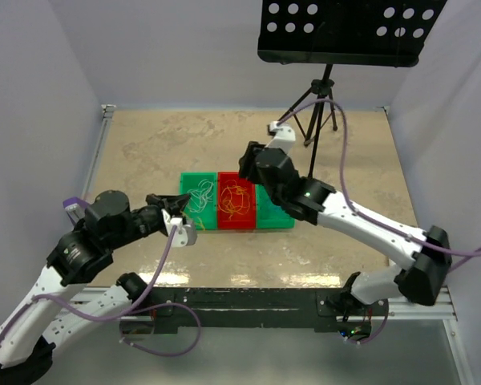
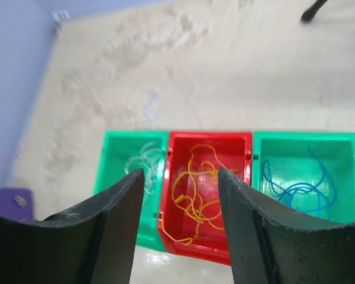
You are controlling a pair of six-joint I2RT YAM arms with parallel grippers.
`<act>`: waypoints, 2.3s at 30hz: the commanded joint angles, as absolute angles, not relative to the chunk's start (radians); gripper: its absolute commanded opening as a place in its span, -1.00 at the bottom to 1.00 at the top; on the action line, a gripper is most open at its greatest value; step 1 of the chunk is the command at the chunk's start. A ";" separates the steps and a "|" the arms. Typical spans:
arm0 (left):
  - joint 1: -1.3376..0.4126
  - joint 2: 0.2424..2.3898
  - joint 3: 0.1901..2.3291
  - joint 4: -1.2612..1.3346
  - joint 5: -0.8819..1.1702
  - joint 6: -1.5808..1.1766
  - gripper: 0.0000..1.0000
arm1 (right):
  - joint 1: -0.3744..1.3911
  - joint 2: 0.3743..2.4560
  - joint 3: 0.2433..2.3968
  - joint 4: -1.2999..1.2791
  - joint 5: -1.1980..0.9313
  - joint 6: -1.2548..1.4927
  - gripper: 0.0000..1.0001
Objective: Untangle the cables
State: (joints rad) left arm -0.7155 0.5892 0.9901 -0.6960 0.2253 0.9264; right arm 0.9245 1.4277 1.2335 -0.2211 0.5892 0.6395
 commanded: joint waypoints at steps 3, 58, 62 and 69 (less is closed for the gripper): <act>-0.712 0.796 1.051 -0.425 0.207 0.778 -1.00 | 0.911 1.175 1.134 -0.239 0.765 0.753 0.15; -0.686 1.434 1.151 -0.222 -0.063 0.186 -1.00 | 0.845 0.904 0.888 -0.225 0.830 0.807 0.15; -0.713 1.483 1.144 -0.229 -0.089 0.201 -1.00 | 0.836 0.894 0.887 -0.230 0.836 0.801 0.16; -0.715 1.569 1.118 -0.210 -0.112 0.172 -1.00 | 0.810 0.917 0.870 -0.192 0.801 0.776 0.16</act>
State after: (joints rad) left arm -0.7158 1.5578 1.1095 -0.2630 -0.1051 0.1970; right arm 0.8288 0.9096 0.8848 -0.2398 0.7982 0.7895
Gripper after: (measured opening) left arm 0.010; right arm 0.581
